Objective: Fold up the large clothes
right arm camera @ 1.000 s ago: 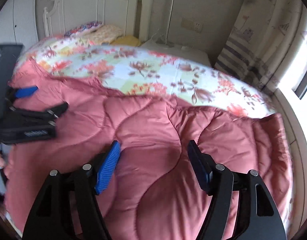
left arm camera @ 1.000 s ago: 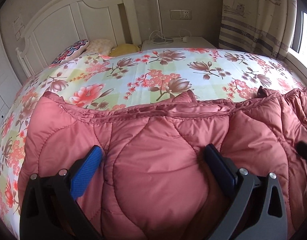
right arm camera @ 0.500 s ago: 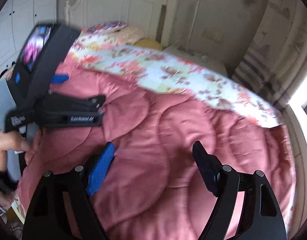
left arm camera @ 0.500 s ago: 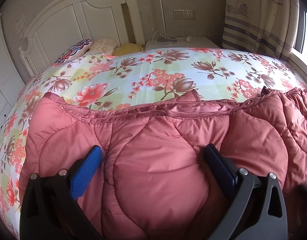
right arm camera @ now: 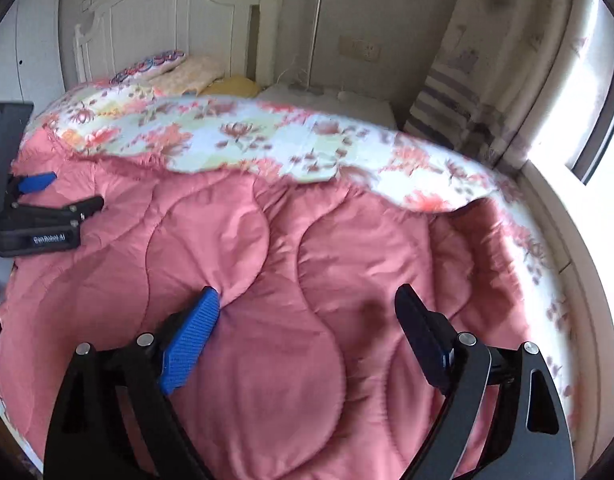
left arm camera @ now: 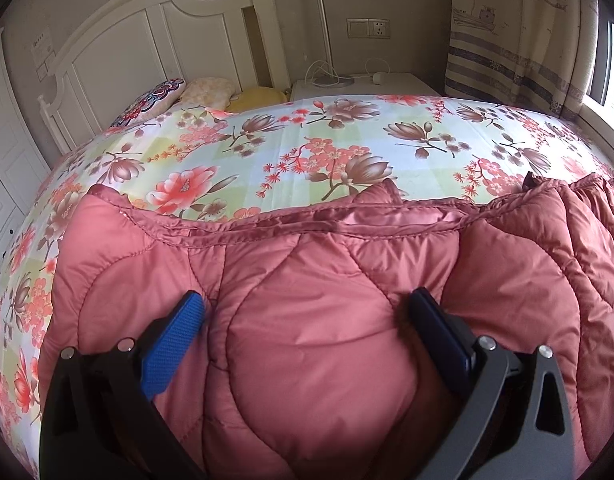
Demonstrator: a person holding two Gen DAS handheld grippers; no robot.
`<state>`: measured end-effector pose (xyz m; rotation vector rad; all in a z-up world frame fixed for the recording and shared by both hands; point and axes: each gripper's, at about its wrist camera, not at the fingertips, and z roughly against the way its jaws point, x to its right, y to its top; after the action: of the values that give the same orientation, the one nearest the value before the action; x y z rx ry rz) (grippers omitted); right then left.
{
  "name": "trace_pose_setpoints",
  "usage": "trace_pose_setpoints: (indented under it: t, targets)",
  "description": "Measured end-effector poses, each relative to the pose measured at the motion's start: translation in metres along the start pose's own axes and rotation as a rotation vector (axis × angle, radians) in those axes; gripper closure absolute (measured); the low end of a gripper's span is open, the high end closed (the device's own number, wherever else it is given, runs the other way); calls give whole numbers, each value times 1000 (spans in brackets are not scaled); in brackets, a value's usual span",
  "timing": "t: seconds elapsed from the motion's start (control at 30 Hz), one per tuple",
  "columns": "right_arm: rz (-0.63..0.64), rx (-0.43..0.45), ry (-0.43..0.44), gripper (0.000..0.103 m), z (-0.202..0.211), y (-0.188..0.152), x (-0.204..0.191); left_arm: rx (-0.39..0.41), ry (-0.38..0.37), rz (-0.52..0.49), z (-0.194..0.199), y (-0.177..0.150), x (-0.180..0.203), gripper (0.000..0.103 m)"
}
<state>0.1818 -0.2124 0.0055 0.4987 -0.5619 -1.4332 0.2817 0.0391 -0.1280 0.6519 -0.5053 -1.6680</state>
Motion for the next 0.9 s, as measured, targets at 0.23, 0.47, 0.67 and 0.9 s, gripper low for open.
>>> trace_pose_setpoints:
  t: [0.23, 0.47, 0.67, 0.9]
  targets:
    - [-159, -77, -80, 16, -30, -12, 62, 1, -1, -1, 0, 0, 1, 2]
    - [-191, -79, -41, 16, -40, -15, 66, -24, 35, -16, 8, 7, -2, 2]
    - [-192, -71, -42, 16, -37, -19, 63, 33, 69, 149, 24, 18, -71, 2]
    - [-182, -75, -46, 16, -37, -18, 62, -158, -118, 392, -34, -10, -140, 2]
